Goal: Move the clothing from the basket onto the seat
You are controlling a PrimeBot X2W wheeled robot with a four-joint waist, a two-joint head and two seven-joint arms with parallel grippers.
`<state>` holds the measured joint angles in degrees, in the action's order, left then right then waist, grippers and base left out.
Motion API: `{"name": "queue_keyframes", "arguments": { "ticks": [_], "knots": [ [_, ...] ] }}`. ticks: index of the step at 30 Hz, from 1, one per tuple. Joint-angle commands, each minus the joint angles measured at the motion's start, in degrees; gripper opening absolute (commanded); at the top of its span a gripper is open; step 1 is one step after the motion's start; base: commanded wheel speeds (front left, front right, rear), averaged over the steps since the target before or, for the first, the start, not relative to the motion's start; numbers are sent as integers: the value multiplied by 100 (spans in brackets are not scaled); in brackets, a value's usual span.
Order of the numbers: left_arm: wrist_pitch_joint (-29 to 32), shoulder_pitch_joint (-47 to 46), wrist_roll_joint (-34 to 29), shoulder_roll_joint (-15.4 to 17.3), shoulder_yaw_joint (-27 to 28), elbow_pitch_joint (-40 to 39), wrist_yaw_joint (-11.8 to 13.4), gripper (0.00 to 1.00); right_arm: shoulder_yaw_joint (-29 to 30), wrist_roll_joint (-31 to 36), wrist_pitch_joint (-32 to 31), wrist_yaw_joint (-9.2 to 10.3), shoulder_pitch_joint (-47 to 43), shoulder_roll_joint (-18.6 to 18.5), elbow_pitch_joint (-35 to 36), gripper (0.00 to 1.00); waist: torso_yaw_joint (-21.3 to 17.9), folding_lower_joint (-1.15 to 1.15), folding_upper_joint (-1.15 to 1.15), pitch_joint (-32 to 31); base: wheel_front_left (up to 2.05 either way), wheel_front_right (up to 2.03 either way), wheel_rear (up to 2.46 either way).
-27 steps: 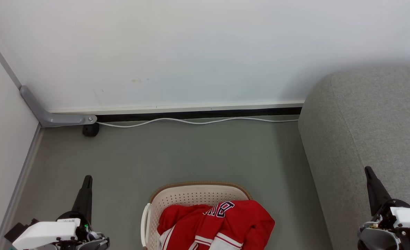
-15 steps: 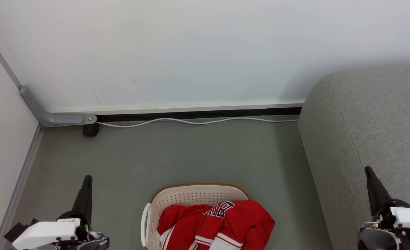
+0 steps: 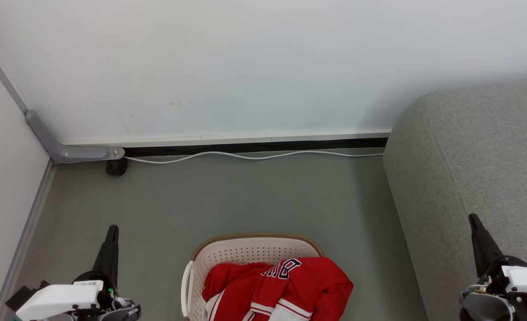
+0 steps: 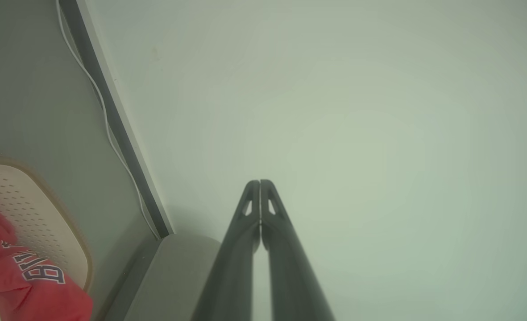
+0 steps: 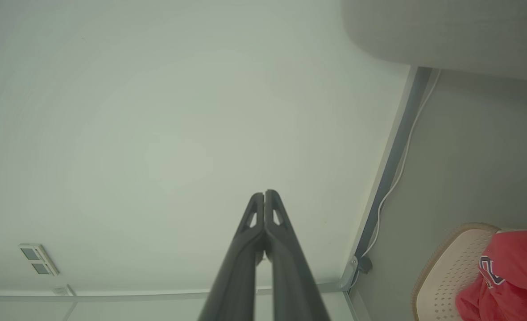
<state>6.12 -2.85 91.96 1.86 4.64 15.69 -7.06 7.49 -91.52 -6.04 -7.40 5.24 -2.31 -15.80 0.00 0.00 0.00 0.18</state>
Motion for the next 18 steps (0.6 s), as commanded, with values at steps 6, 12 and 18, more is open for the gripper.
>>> {"name": "queue_keyframes", "arguments": {
  "ticks": [6, 12, 18],
  "knots": [
    [34, -333, 23, 101, 185, -167, -43, 0, -99, -67, -43, -9, 94, -56, 178, 0, 0, 0, 0, 0, 0, 0, 0],
    [34, -333, 23, 101, 185, -167, -43, 0, -99, -67, -43, -9, 94, -56, 178, 0, 0, 0, 0, 0, 0, 0, 0],
    [34, -333, 23, 101, 185, -167, -43, 0, -99, -67, -43, -9, 94, -56, 178, 0, 0, 0, 0, 0, 0, 0, 0]
  ]
}}
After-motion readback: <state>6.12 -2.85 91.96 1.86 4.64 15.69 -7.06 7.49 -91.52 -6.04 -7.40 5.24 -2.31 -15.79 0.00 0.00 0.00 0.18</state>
